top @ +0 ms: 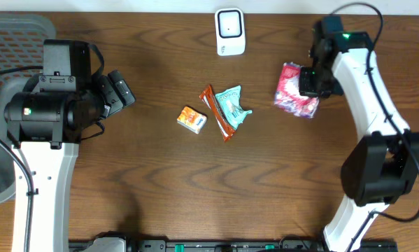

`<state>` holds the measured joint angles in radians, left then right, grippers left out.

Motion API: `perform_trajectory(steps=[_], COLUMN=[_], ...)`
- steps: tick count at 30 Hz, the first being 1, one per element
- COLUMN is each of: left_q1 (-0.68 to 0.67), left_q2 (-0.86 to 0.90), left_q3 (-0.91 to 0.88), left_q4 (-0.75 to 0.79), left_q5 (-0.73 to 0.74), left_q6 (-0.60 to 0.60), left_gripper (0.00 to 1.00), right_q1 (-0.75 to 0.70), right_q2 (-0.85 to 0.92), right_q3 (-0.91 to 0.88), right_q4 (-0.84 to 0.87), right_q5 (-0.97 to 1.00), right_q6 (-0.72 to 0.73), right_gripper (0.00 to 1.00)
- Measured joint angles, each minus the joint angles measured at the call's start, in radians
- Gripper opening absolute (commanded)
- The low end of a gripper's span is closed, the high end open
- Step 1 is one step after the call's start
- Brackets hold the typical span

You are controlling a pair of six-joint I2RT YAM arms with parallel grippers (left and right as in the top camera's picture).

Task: Scan the item barcode

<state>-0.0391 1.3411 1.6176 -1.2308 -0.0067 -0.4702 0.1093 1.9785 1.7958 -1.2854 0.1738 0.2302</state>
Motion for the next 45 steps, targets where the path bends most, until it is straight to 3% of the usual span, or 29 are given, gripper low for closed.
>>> perform_trajectory(steps=[5,14,19,23,25,29,31,38,42,45], left_q1=[0.0,0.0,0.0,0.0,0.0,0.0,0.0,0.0,0.0,0.0], left_q2=[0.0,0.0,0.0,0.0,0.0,0.0,0.0,0.0,0.0,0.0], left_q3=[0.0,0.0,0.0,0.0,0.0,0.0,0.0,0.0,0.0,0.0], left_q4=[0.0,0.0,0.0,0.0,0.0,0.0,0.0,0.0,0.0,0.0], left_q5=[0.0,0.0,0.0,0.0,0.0,0.0,0.0,0.0,0.0,0.0], left_q6=[0.0,0.0,0.0,0.0,0.0,0.0,0.0,0.0,0.0,0.0], left_gripper=[0.98,0.98,0.98,0.98,0.98,0.98,0.98,0.98,0.98,0.98], right_q1=[0.15,0.286,0.342,0.4,0.437,0.513,0.553,0.57,0.546,0.521], right_q2=[-0.017,0.02,0.024,0.026,0.026,0.026,0.026,0.031,0.031,0.031], right_q3=[0.013,-0.121,-0.175,-0.177,-0.177,-0.177,-0.169,0.029,0.154,0.188], right_q4=[-0.087,-0.03,-0.008,0.01,0.031,0.076,0.089,0.031,0.009,0.002], right_q5=[0.302,0.427,0.434,0.407,0.382,0.32,0.275,0.181,0.169,0.165], right_q6=[0.026,0.052,0.071,0.084,0.085,0.092,0.092,0.096,0.087,0.07], right_gripper=[0.01,0.02,0.34,0.36,0.44,0.47,0.61,0.79,0.96,0.97])
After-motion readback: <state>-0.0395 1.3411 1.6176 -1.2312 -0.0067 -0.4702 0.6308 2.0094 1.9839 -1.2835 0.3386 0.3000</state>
